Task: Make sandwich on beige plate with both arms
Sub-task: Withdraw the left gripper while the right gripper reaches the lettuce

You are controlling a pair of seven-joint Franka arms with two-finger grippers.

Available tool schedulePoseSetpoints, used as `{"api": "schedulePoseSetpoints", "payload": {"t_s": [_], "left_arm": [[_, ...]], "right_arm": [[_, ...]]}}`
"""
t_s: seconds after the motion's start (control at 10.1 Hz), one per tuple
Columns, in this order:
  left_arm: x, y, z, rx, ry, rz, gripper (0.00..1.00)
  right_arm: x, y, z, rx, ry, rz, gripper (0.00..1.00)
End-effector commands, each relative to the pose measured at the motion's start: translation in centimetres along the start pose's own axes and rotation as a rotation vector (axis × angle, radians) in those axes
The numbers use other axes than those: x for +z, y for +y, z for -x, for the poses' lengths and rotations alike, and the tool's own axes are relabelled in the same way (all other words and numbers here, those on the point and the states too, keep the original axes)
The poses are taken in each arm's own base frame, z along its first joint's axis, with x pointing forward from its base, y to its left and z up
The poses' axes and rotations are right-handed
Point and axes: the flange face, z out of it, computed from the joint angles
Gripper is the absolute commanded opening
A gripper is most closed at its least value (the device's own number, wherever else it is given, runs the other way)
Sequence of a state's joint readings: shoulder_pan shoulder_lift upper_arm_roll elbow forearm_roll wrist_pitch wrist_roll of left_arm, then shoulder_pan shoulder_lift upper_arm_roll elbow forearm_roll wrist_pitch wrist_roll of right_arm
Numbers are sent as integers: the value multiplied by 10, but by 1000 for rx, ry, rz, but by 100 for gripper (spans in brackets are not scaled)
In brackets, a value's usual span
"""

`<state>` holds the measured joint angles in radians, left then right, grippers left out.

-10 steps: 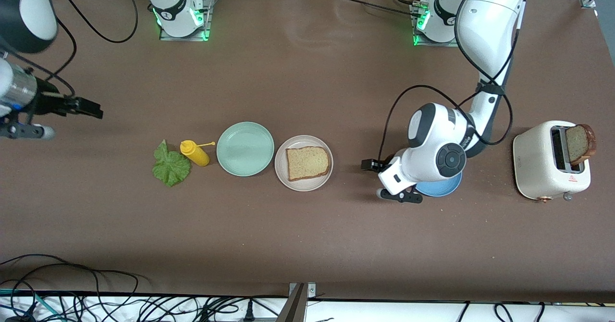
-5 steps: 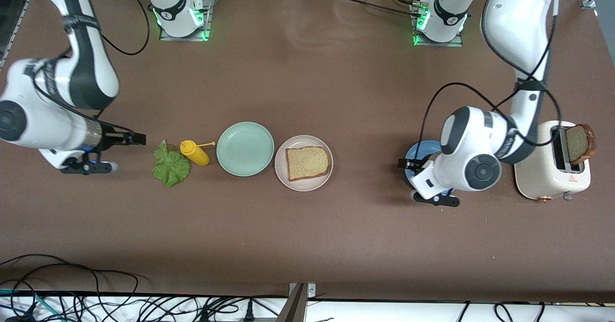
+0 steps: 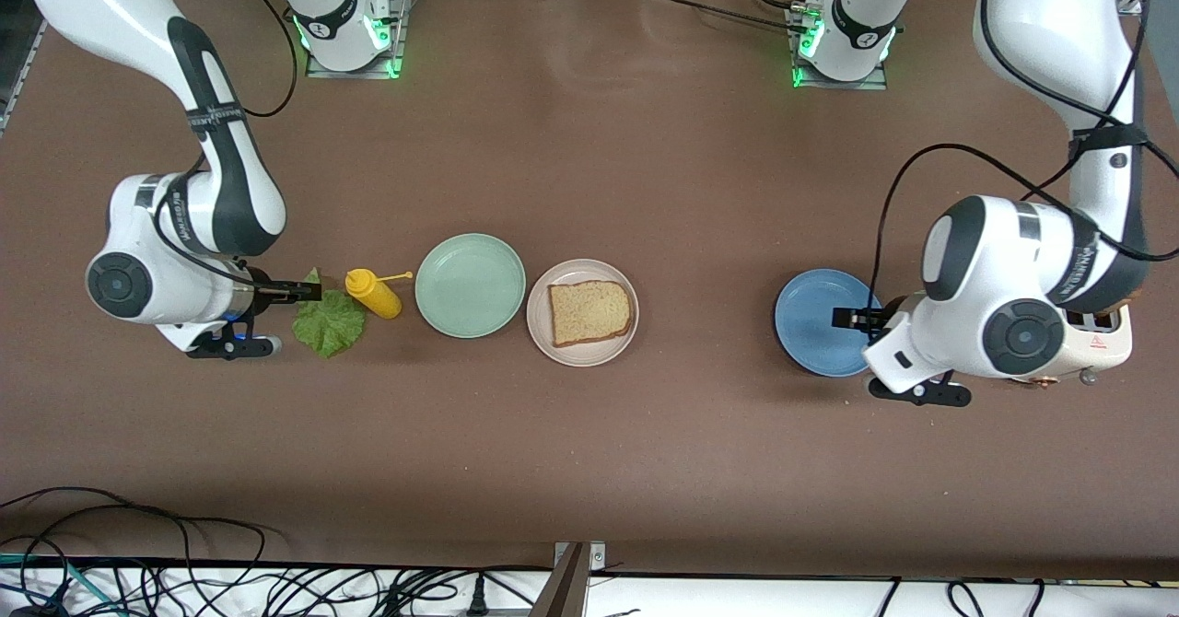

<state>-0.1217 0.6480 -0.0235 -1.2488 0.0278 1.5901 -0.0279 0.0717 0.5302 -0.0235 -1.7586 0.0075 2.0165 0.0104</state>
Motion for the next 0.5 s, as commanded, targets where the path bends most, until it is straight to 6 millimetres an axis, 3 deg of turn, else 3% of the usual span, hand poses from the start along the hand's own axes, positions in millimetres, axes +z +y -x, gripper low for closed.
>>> {"api": "schedulePoseSetpoints", "payload": {"t_s": [0.0,0.4], "left_arm": [[-20,-23,12,39,-8,-16,100],[-32,-35,27,23,-47,-7,100]], "right_arm": [[36,-2,3,3,16,-12,100],[77,-8,10,-9,60,-14,100]]}}
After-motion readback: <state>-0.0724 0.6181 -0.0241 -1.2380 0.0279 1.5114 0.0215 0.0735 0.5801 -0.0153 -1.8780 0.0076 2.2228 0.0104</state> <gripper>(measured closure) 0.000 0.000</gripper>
